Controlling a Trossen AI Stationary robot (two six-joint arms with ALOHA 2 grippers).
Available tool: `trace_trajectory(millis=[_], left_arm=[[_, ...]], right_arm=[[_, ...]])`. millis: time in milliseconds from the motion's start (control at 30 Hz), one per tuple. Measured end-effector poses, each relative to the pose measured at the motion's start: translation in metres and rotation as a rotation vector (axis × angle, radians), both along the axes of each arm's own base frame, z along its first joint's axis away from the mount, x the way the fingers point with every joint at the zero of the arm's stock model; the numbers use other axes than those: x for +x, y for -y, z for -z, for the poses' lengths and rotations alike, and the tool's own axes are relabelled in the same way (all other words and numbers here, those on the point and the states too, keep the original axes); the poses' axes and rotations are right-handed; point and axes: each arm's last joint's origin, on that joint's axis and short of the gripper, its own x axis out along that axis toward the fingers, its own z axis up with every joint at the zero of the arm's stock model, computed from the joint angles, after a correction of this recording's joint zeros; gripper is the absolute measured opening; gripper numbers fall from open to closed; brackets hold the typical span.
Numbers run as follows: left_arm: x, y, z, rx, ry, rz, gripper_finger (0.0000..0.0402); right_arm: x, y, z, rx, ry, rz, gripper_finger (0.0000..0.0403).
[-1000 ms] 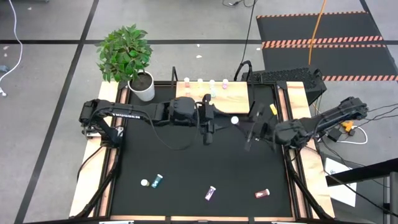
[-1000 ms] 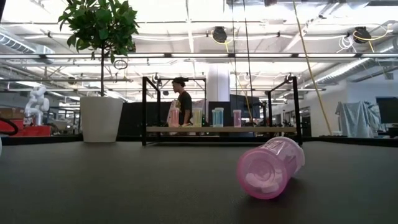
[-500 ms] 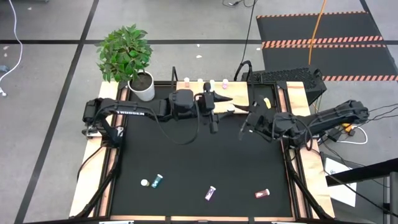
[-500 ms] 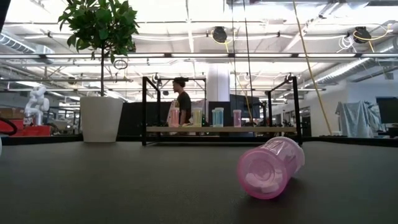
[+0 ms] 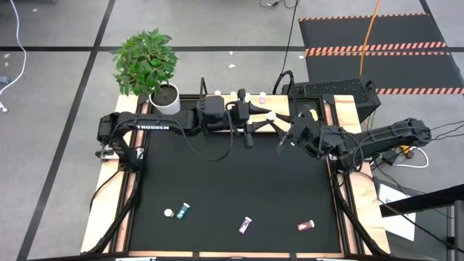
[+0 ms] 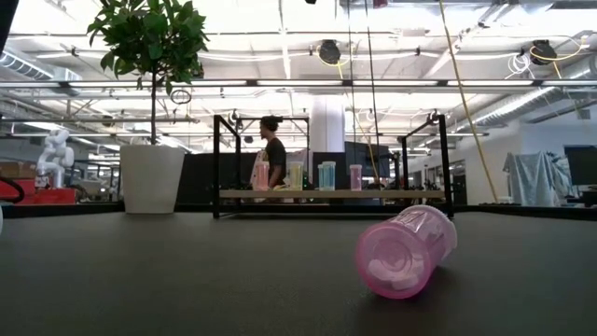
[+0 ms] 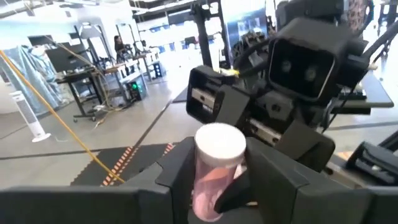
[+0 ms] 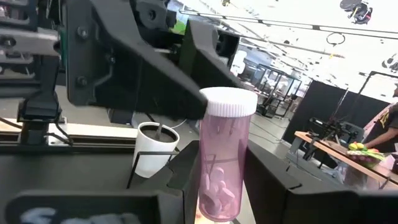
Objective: Pick and place medicine bottles onto shelf by color
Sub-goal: Put the right violet pill bottle on the shelf aligned with the other violet pill bottle
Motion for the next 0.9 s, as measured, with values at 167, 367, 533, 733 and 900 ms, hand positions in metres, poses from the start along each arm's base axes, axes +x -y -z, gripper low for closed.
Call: trace_trajectory(millis=[167,367,533,733,900], left_arm=[[-0.0001,-0.0005,-0.0005,-0.003,0.005,-0.001,0.0141],[0.0000,-0.0003,-0.0005,0.002,0.005,-0.001,0.0145],[0.0002,0.0035,-0.0033,0.041,0.030,0.006,0.0165],[0.0005,0.0064,-0.0020,0.049,0.015,0.012,0.0185],[0.0007,0.0083,0.0003,0.042,-0.008,0.015,0.0186]], right_arm=[[0.0002,0.0014,0.0005,-0.001,-0.005,0.006,0.0100],[0.0003,0.0012,0.0005,0.000,-0.005,0.003,0.0100],[0.0009,0.0005,0.0021,-0.004,-0.022,-0.027,0.0100],[0.0012,-0.0002,0.0021,0.027,0.000,-0.053,0.0100],[0.0010,-0.0018,0.0020,0.028,0.000,-0.061,0.0100]])
